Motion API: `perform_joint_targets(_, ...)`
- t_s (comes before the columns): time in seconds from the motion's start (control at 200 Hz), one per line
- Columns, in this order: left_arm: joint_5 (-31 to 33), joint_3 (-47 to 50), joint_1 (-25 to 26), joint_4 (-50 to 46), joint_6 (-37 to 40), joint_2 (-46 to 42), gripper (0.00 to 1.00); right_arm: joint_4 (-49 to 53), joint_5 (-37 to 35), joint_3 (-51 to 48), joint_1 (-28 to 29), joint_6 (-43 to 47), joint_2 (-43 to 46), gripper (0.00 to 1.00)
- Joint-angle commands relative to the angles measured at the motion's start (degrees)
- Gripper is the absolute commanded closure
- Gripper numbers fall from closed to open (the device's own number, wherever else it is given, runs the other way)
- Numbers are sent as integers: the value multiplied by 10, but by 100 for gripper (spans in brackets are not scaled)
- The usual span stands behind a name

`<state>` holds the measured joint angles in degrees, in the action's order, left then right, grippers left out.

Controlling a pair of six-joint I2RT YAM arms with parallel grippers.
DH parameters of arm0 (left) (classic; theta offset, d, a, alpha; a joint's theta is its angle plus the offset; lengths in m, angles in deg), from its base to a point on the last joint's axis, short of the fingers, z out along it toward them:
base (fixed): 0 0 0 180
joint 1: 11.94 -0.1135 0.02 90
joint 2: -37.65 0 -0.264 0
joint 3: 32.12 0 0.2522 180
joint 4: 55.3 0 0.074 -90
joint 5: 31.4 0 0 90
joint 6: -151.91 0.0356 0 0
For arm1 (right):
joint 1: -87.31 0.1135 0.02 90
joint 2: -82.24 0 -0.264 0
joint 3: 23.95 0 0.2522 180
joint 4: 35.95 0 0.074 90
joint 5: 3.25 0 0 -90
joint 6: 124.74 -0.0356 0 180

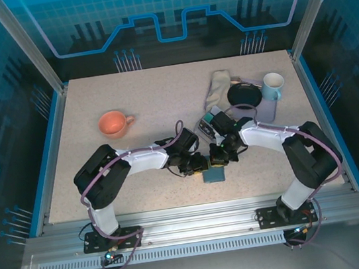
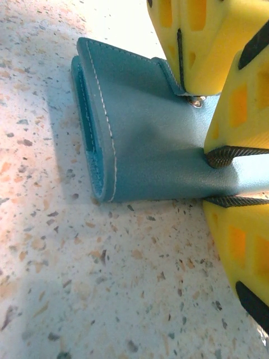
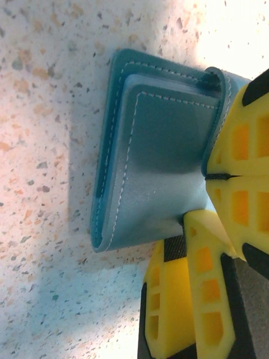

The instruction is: Put the credit cards into the card holder

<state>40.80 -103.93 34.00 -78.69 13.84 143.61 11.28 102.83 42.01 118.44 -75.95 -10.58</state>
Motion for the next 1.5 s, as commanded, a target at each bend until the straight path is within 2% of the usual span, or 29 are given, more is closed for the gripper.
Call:
perform_joint_targets(0.0, 2, 11, 8, -13, -10, 17, 73, 5, -3, 13, 7, 13, -22, 100)
perform_joint_targets(0.195, 2, 9, 8, -14, -10, 18, 73, 17, -14, 10, 9, 17, -37, 100)
perform_joint_targets(0.56, 4, 12, 8, -17, -10, 19, 73, 58, -14, 44, 12, 32, 11, 100)
perform_joint_targets(0.815, 3, 12, 8, -14, -11, 21, 73, 58, -5, 37, 25, 35, -1, 100)
perform_joint_targets(1.1, 3, 13, 7, -13, -10, 20, 73, 61, -51, 33, 26, 27, -28, 100)
perform_joint_targets(1.496, 2, 12, 7, -10, -12, 20, 73, 50, -34, 41, 38, 34, -52, 100)
